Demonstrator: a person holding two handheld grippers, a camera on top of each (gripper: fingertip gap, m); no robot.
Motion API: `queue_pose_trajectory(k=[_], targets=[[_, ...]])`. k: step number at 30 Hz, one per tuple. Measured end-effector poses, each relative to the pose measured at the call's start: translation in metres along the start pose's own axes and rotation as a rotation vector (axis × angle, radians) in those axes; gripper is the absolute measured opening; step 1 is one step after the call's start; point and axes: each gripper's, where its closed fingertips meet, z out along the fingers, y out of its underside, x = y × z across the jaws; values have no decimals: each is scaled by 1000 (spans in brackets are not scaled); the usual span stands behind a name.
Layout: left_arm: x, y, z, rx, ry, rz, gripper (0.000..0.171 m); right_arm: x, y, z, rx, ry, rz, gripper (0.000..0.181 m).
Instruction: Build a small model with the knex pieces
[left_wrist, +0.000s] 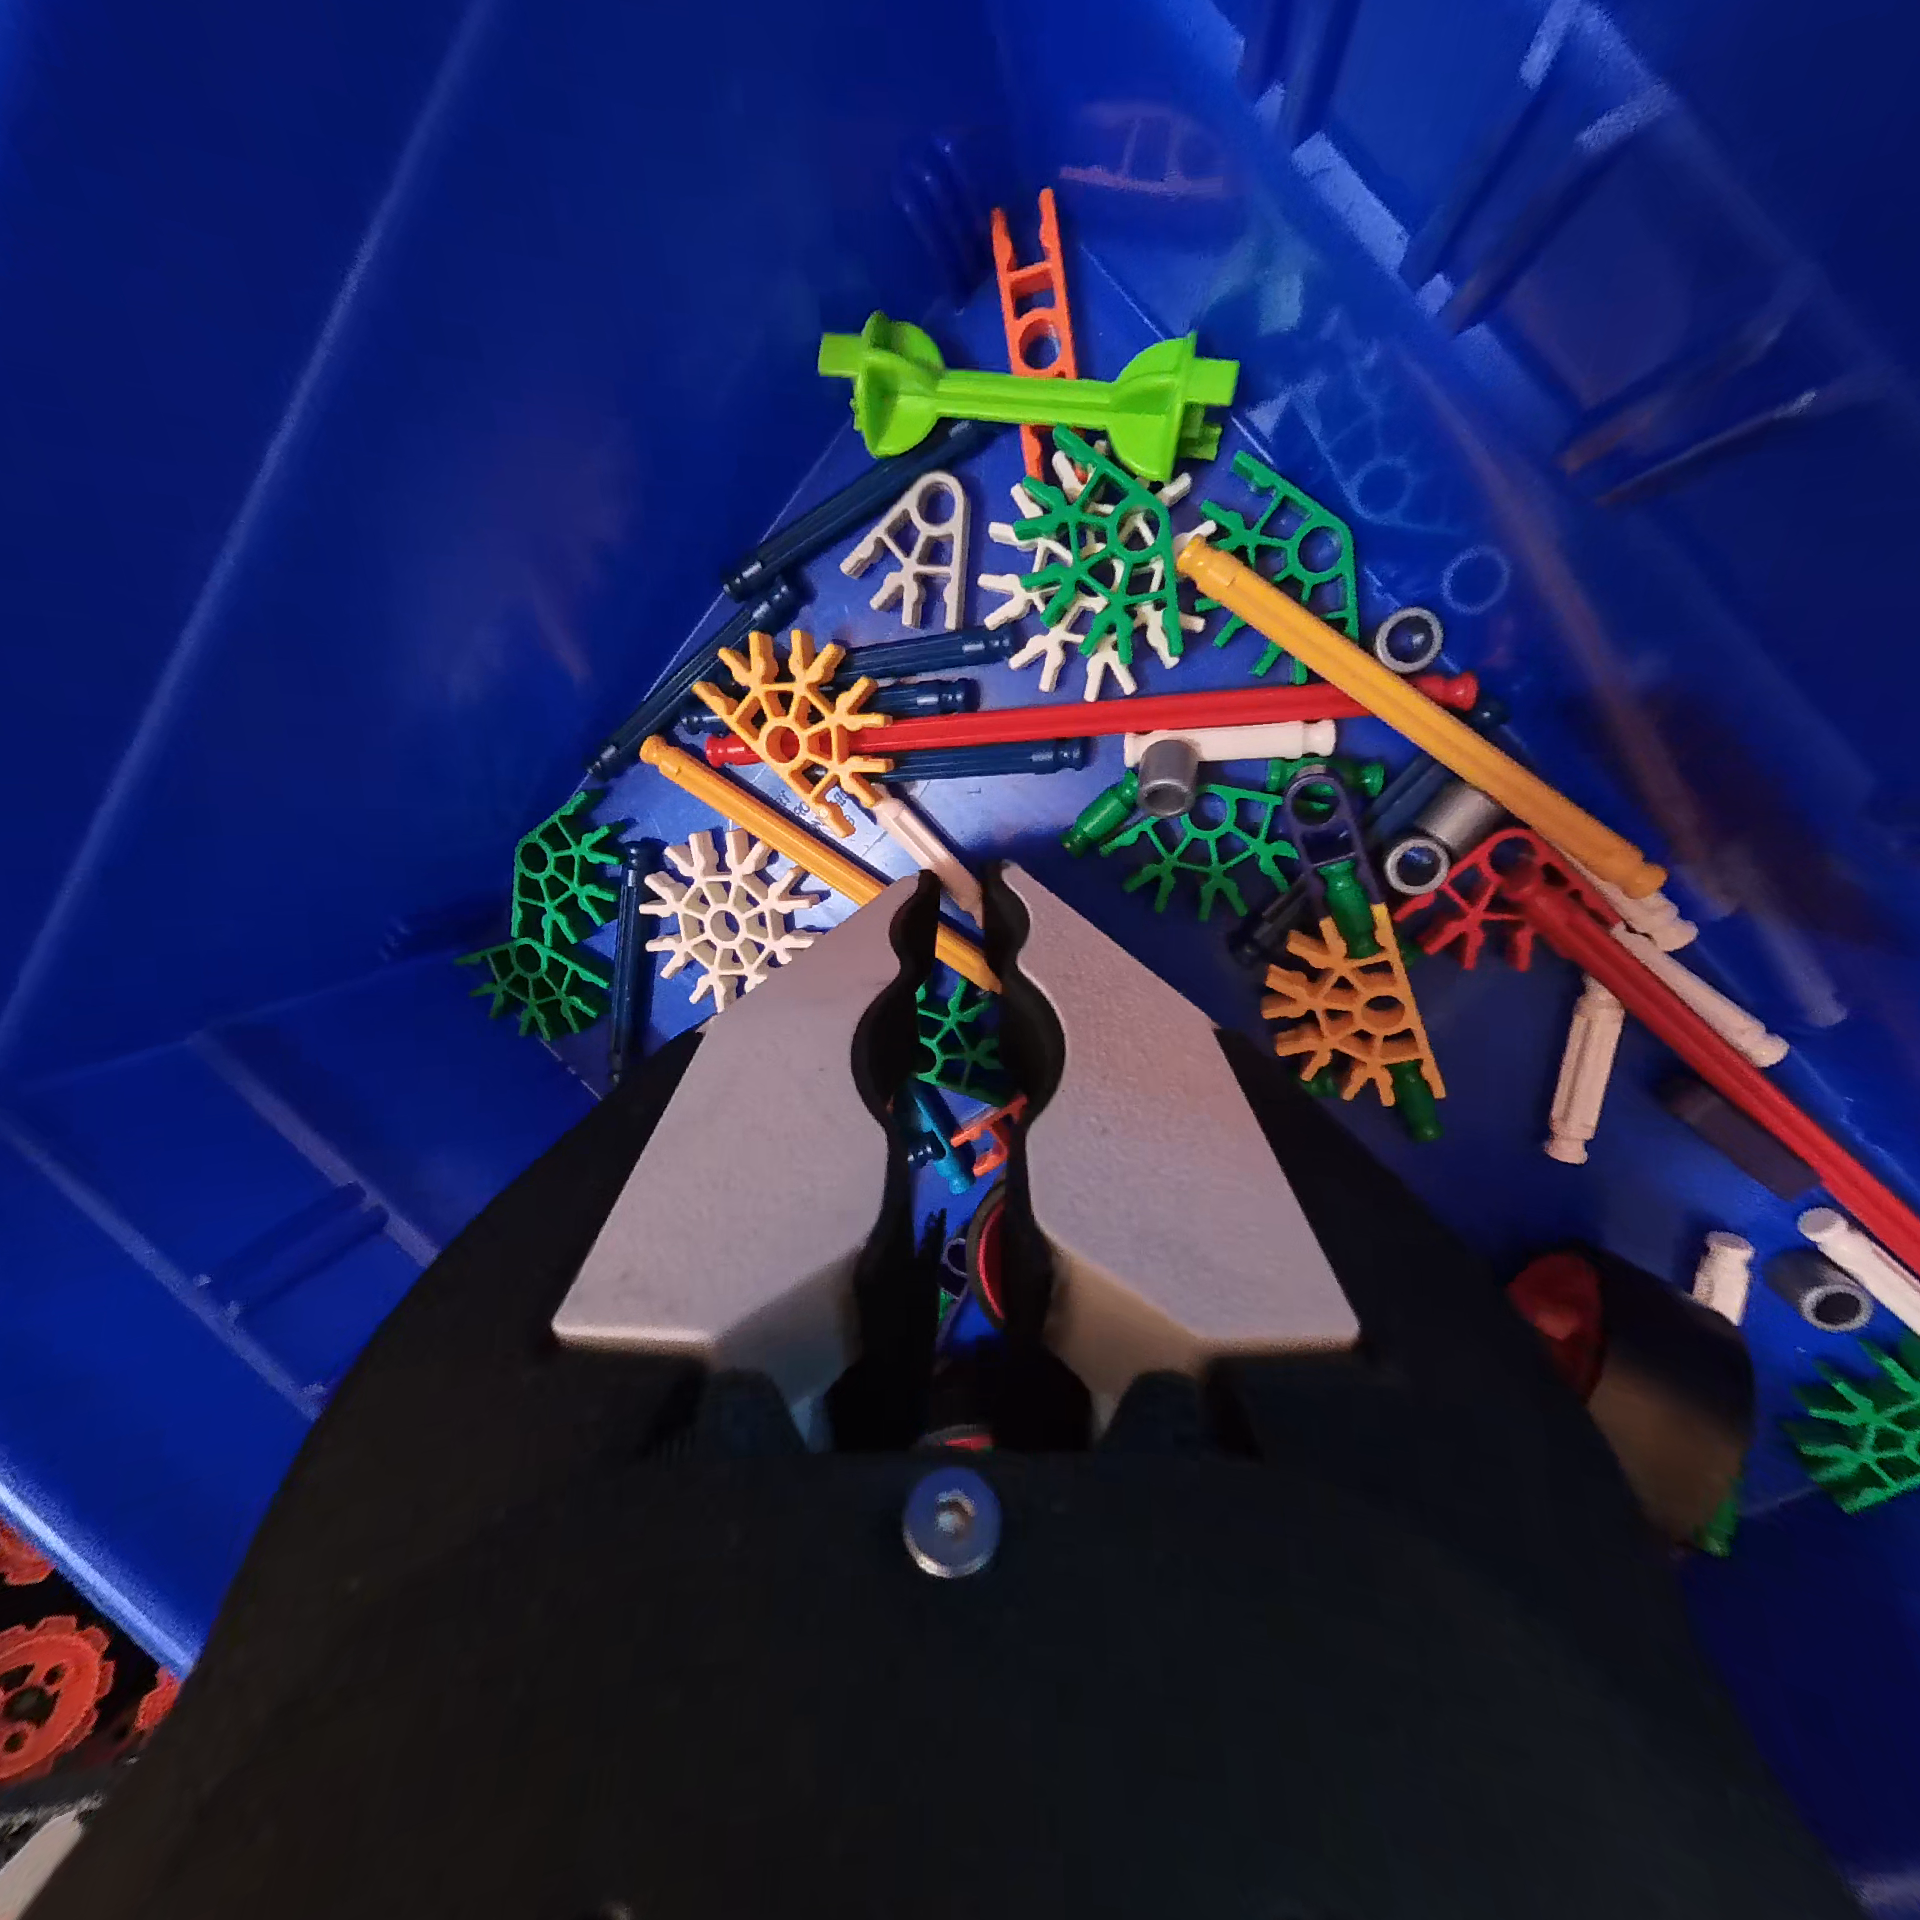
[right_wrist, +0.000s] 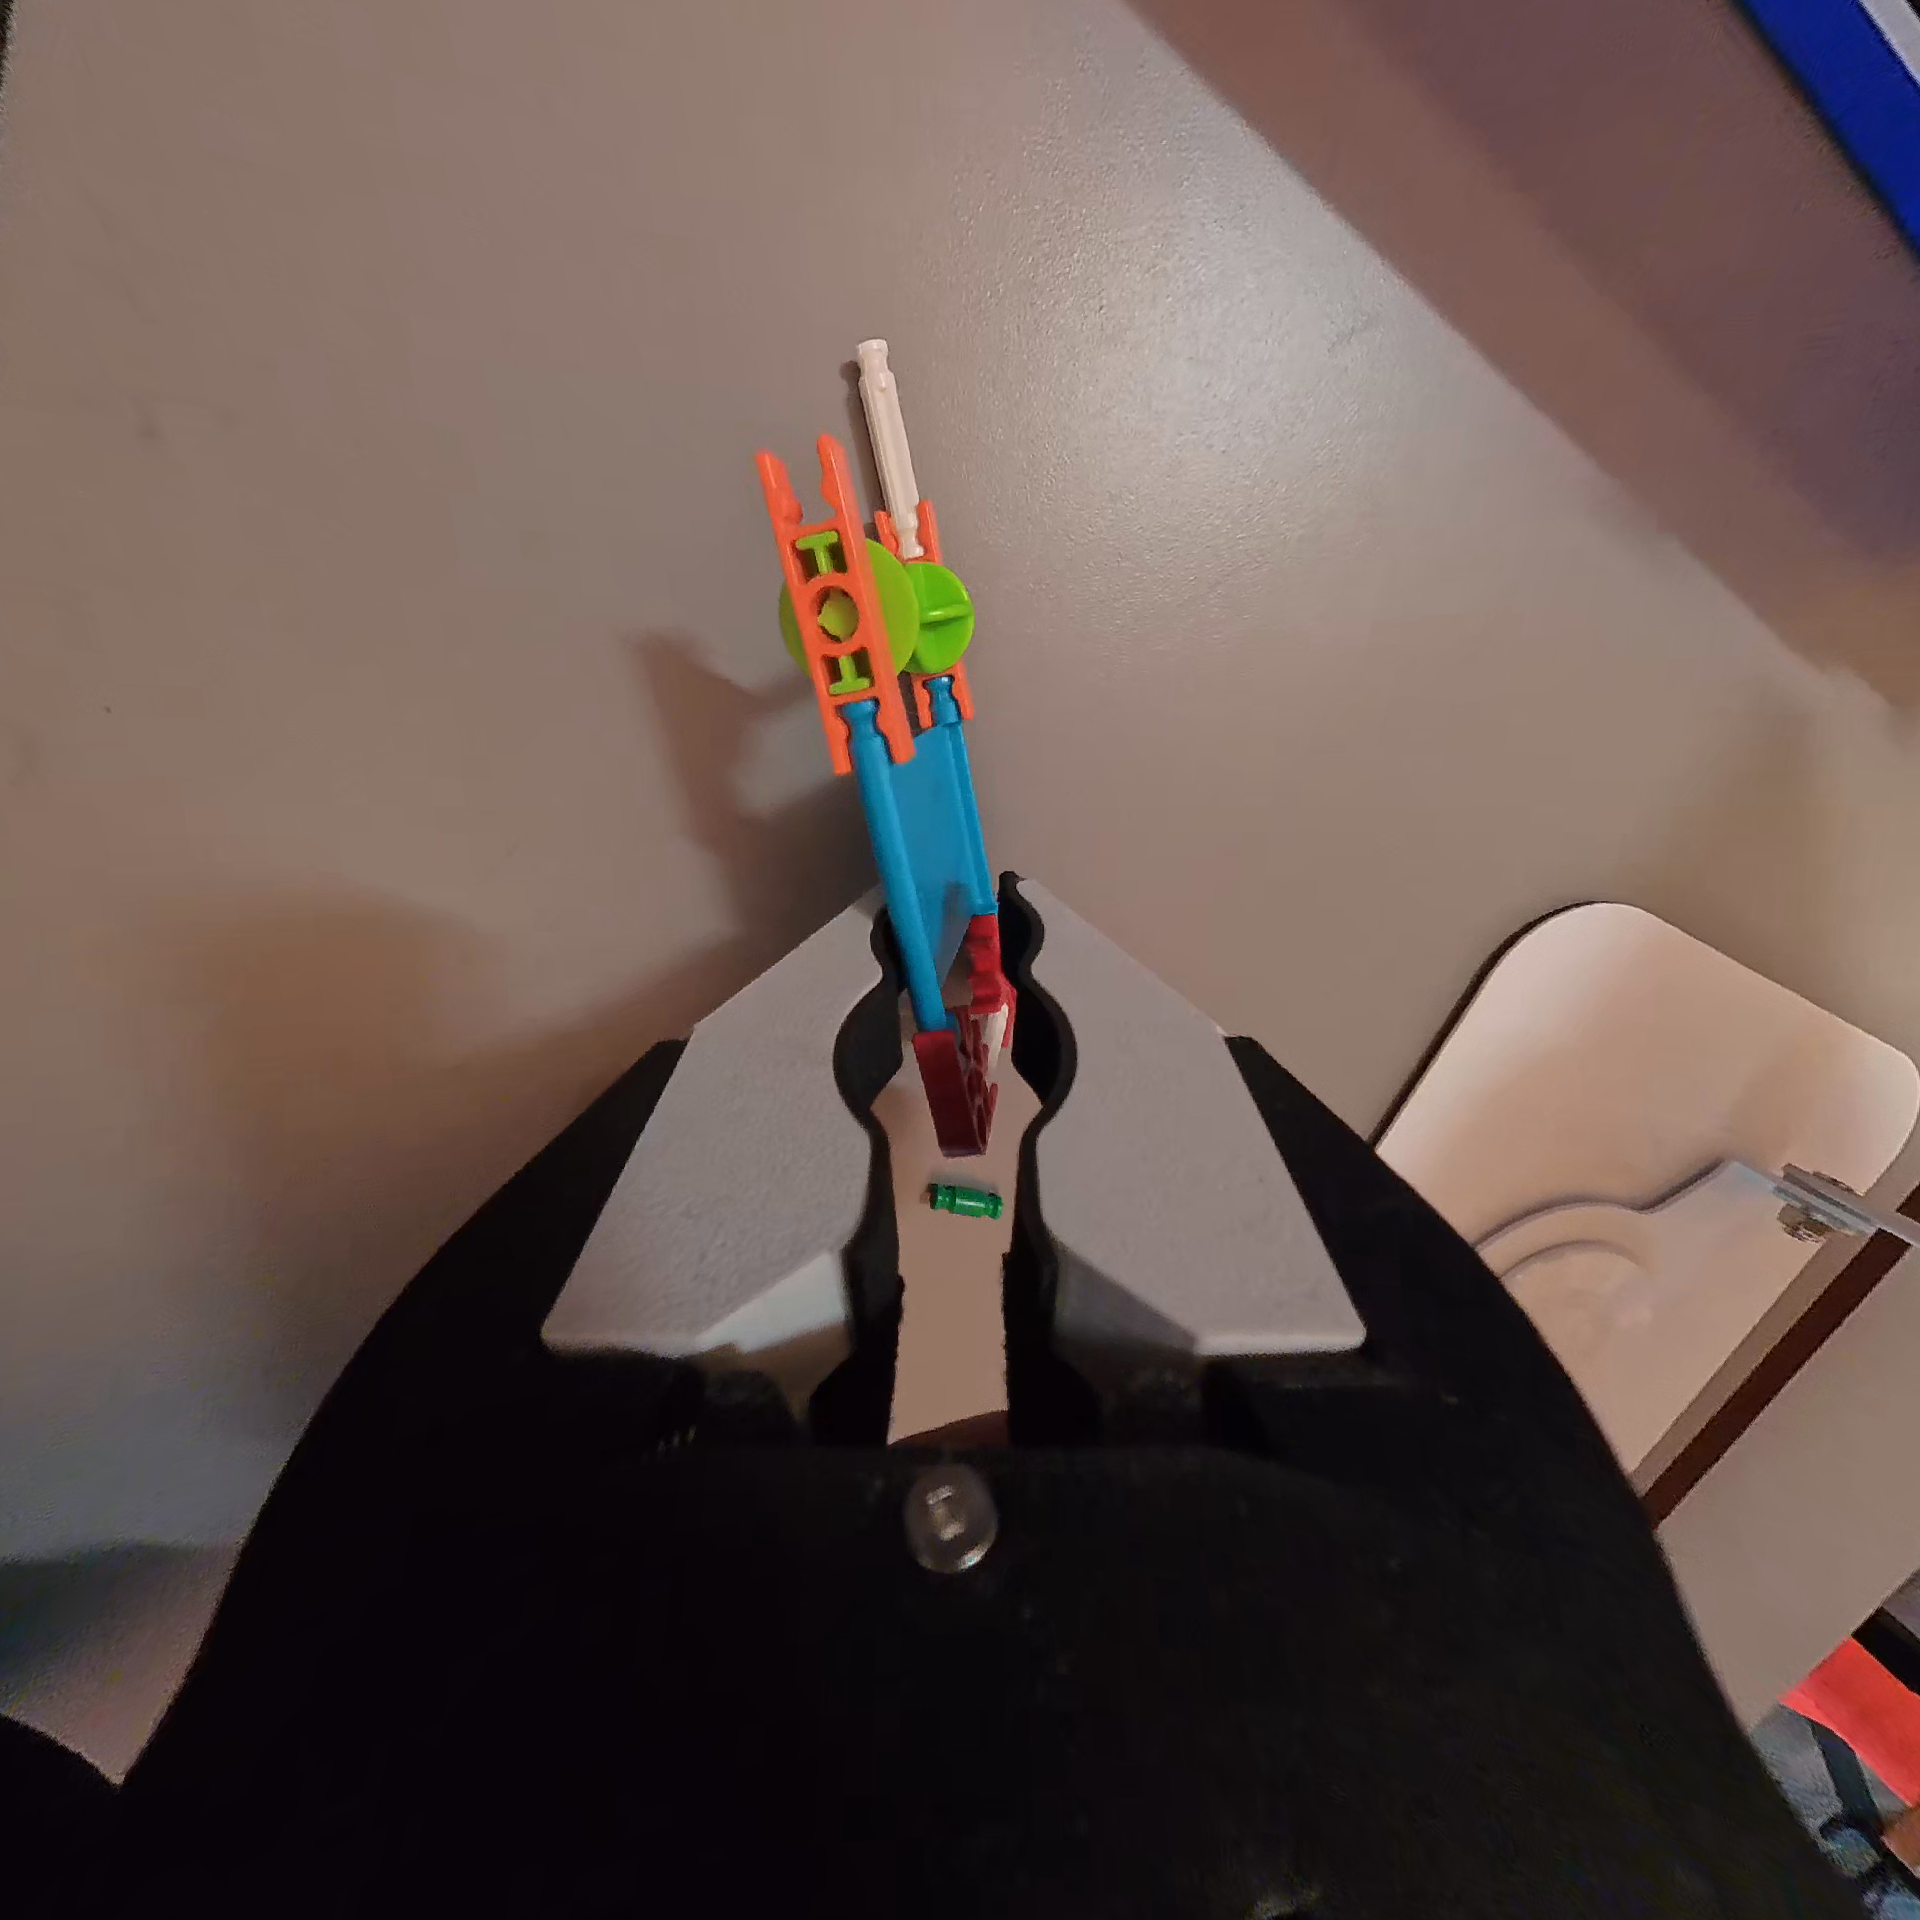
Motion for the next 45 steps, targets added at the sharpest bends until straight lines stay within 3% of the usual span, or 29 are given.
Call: queue_pose_trajectory(k=[8,16,22,26,30,36,45], targets=[[1,2,-20,73,-46,-7,4,1,0,-1,7,7,-2,12],[10,-17,-95,234,-121,-15,3,3,1,-2,18,10,1,12],[65,-46,-164,434,-118,23,3,5,0,1,38,7,10,12],[114,-52,-181,459,-161,118,3,8,-1,2,60,9,19,12],[175,-57,-178,513,-89,175,3,8,-2,2,69,8,18,9],[229,-58,-154,537,-13,185,4,9,-7,-1,114,2,30,12],[249,-61,-122,527,8,169,3,15,-14,-5,165,32,25,13]])
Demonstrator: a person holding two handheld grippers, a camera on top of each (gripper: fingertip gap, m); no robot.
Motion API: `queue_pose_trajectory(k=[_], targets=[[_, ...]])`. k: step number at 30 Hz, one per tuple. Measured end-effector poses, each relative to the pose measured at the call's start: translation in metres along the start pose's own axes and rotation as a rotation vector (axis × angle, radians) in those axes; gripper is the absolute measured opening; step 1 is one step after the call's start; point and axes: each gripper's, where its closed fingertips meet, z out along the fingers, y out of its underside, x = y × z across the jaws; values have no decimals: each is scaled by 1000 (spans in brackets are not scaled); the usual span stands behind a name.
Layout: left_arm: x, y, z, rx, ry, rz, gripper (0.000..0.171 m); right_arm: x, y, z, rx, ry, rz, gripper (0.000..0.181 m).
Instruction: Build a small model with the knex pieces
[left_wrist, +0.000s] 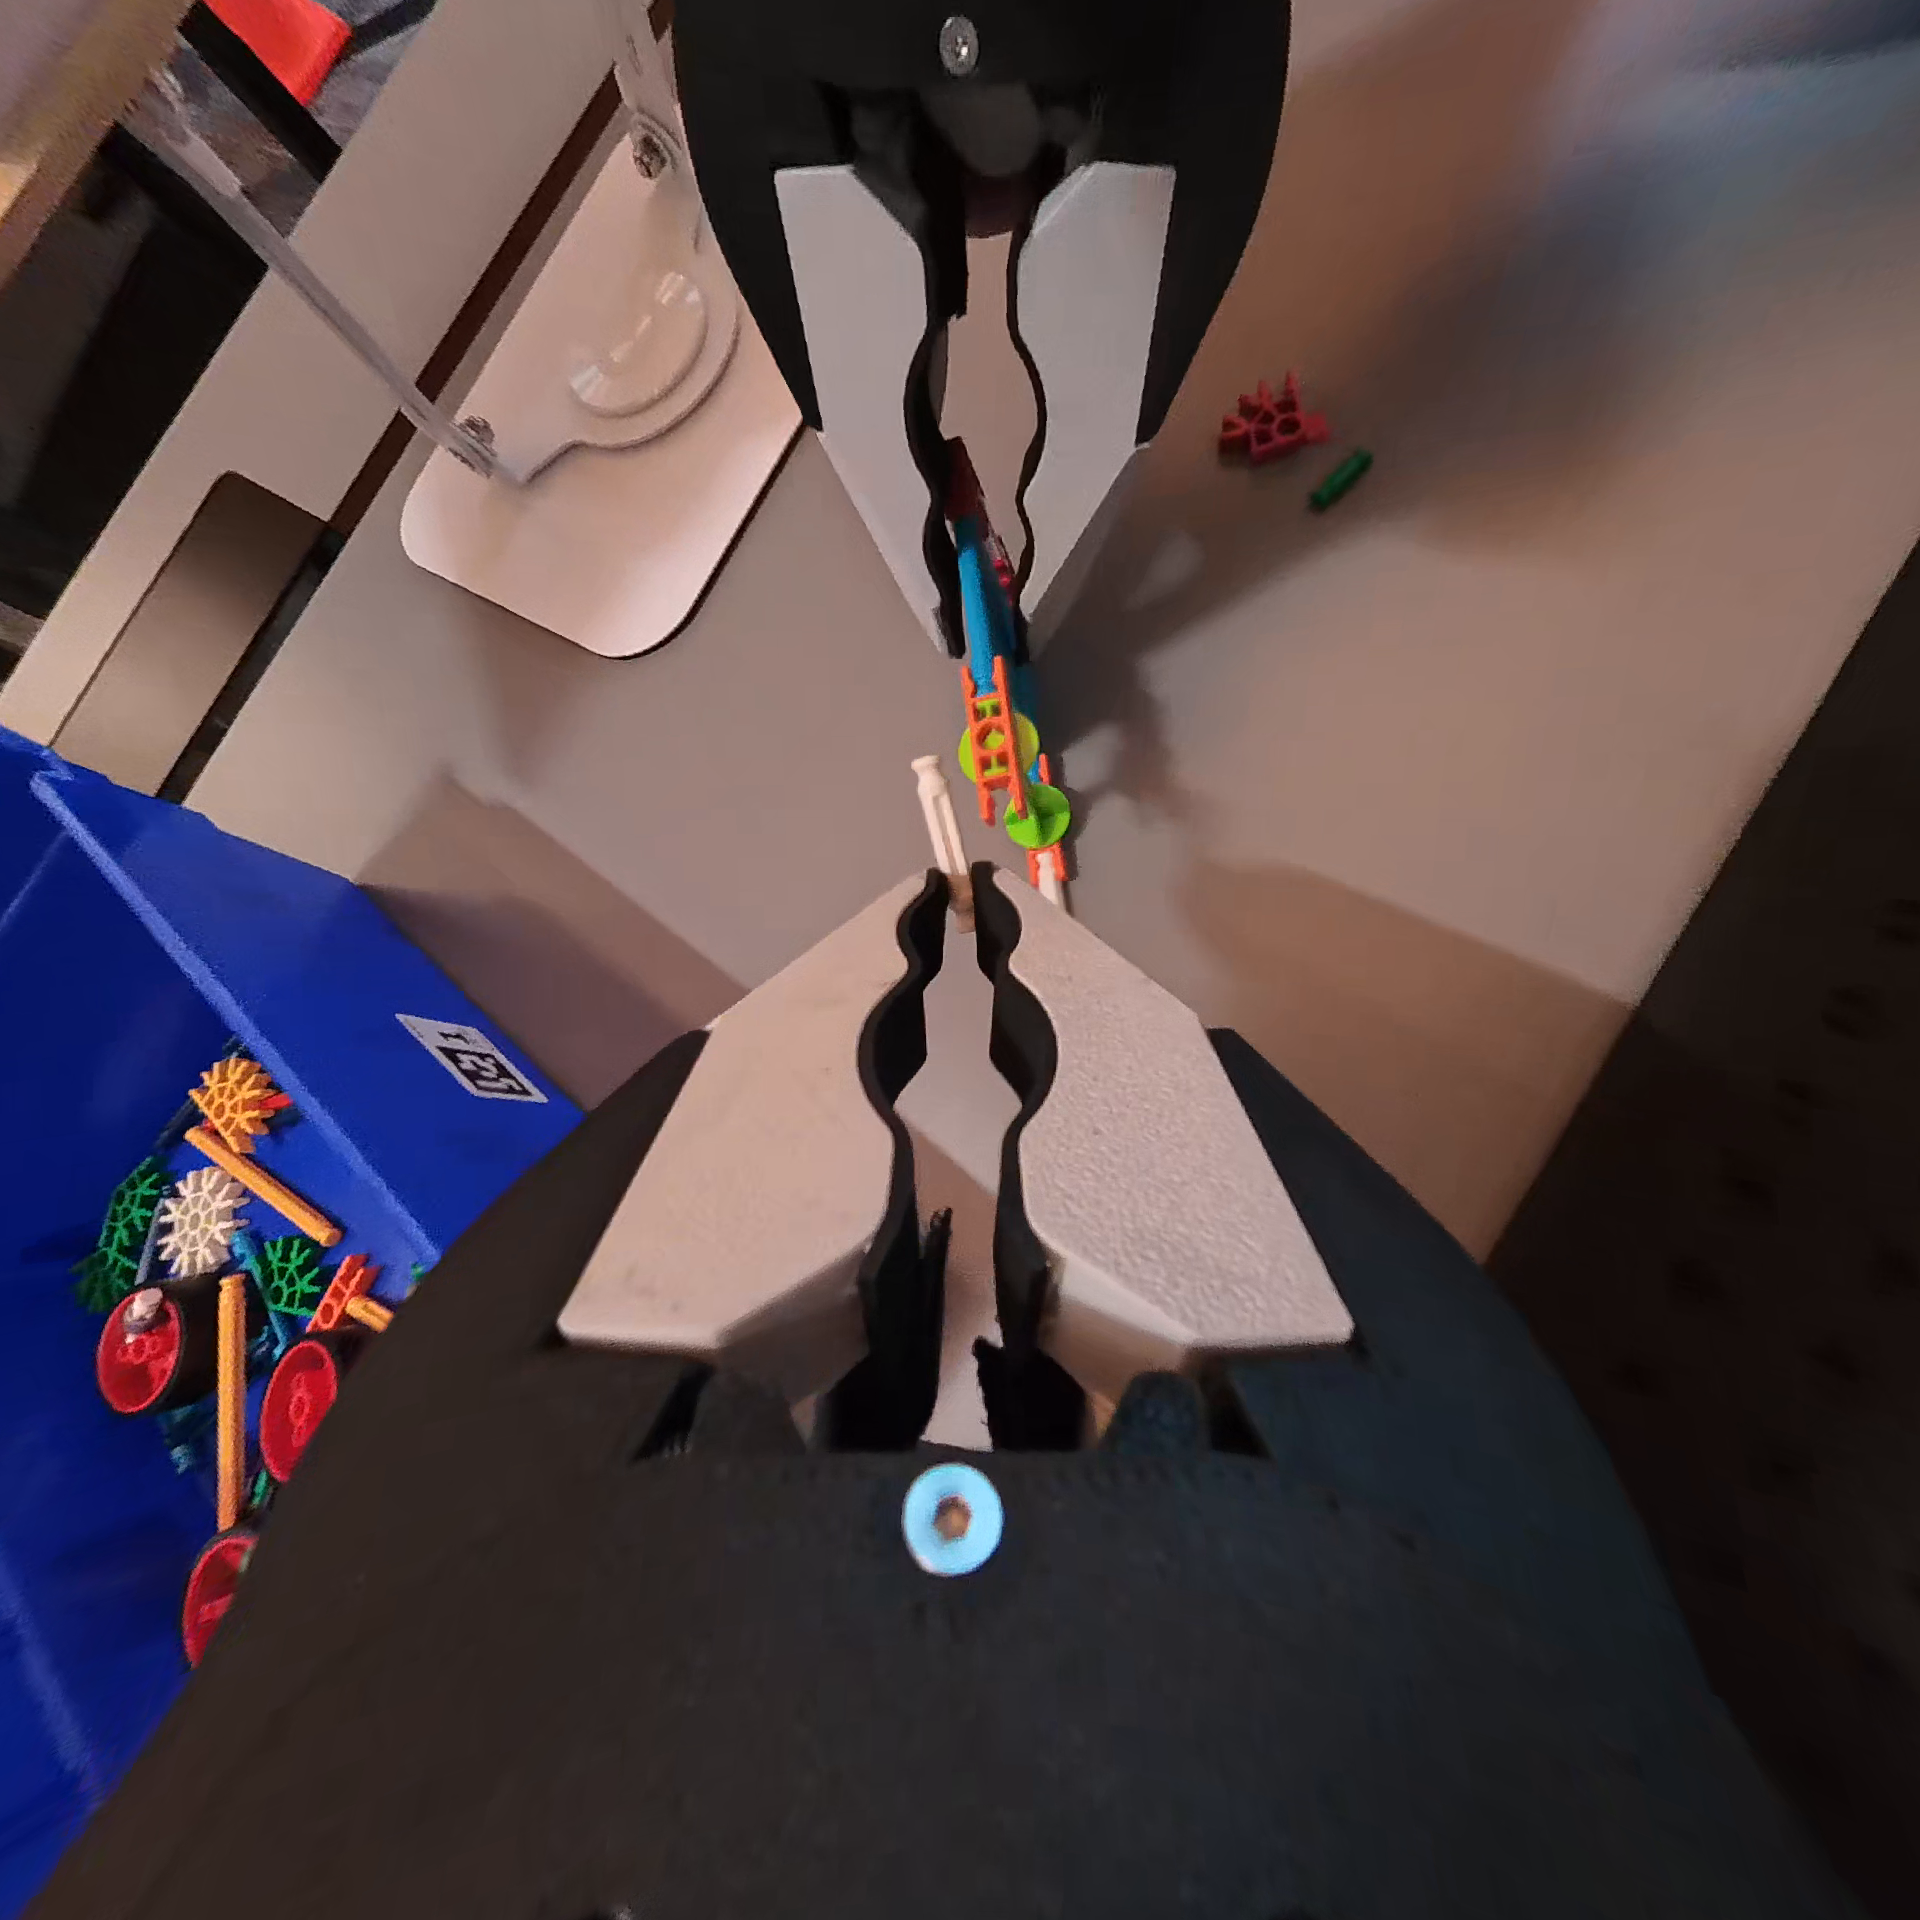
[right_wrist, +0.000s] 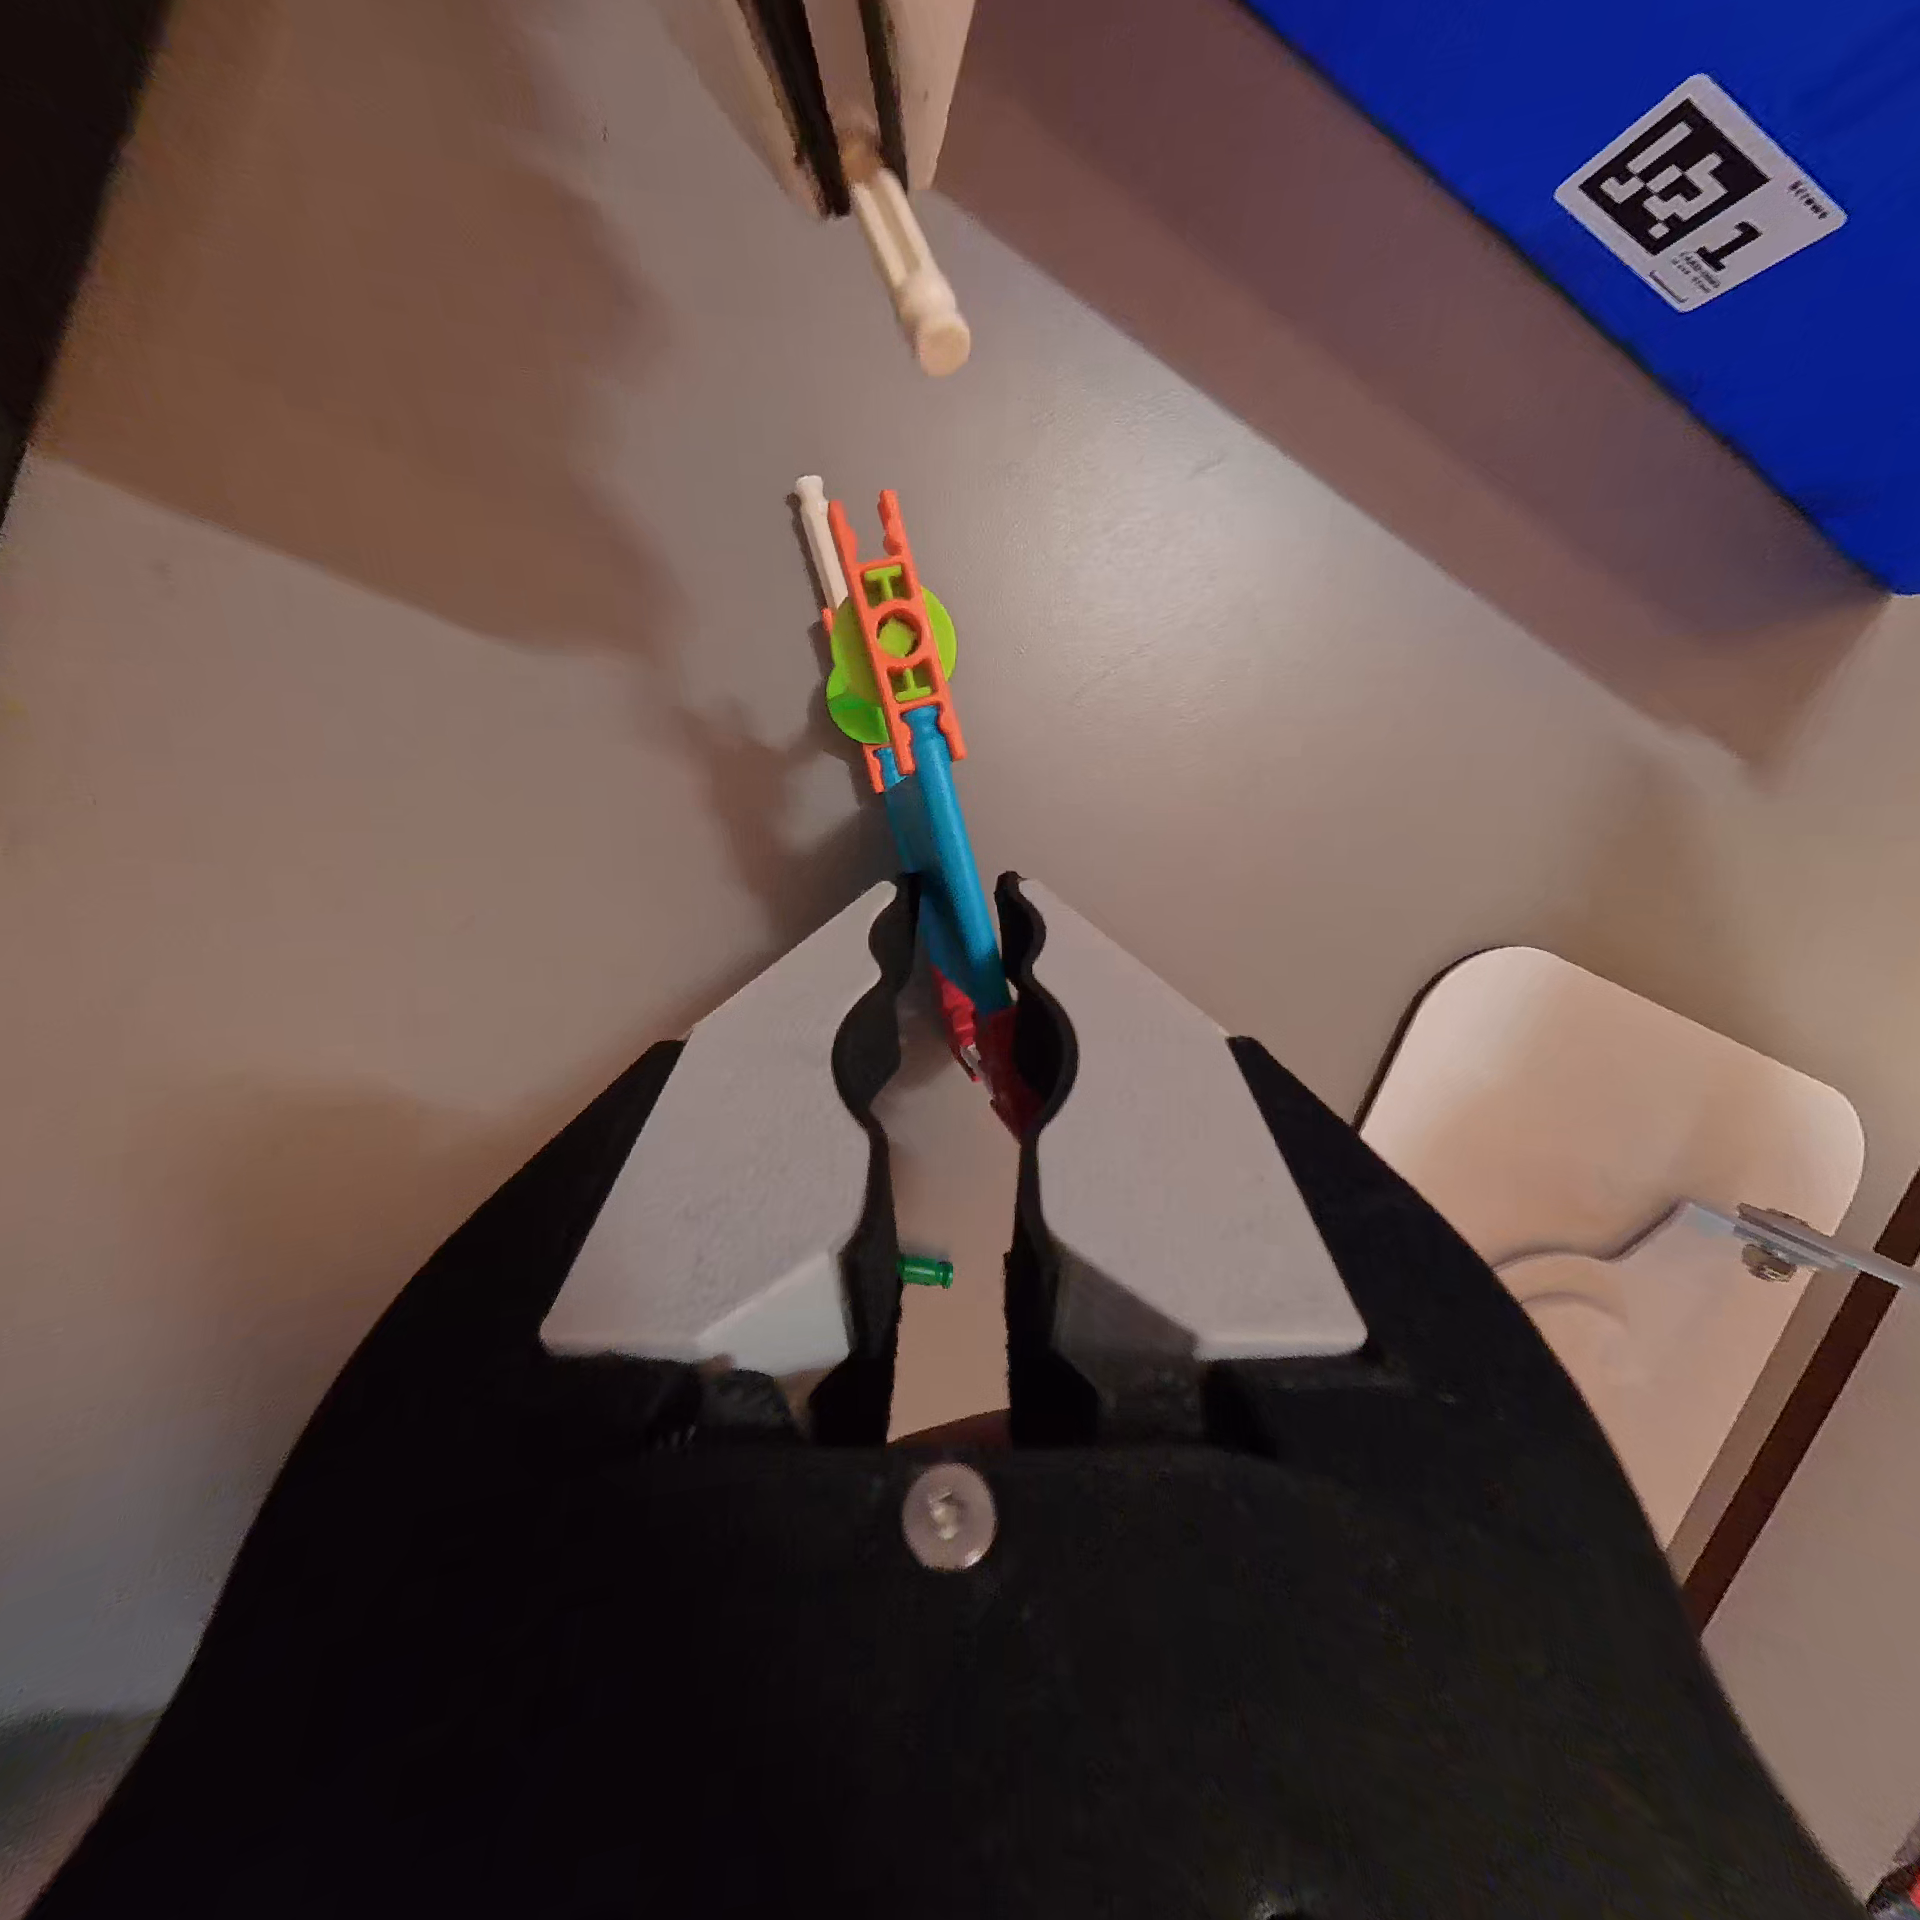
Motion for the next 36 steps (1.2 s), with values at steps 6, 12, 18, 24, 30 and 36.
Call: queue_pose_trajectory(k=[6,12,18,24,30,36], targets=[[-1,2,5,-2,-4,-1,3,-3,-2,3,17,-20,-8,0],[8,-1,7,5,35,0,4,-19,0,-2,15,-118,8,0],[26,-1,17,-12,97,23,4,-41,5,-9,19,-265,61,0],[37,4,21,-60,119,88,3,-41,7,-10,-16,-229,37,6],[39,10,22,-86,135,98,3,-44,0,-8,-35,-199,-10,0],[40,9,22,-74,144,79,3,-55,7,-14,-33,-282,19,0]])
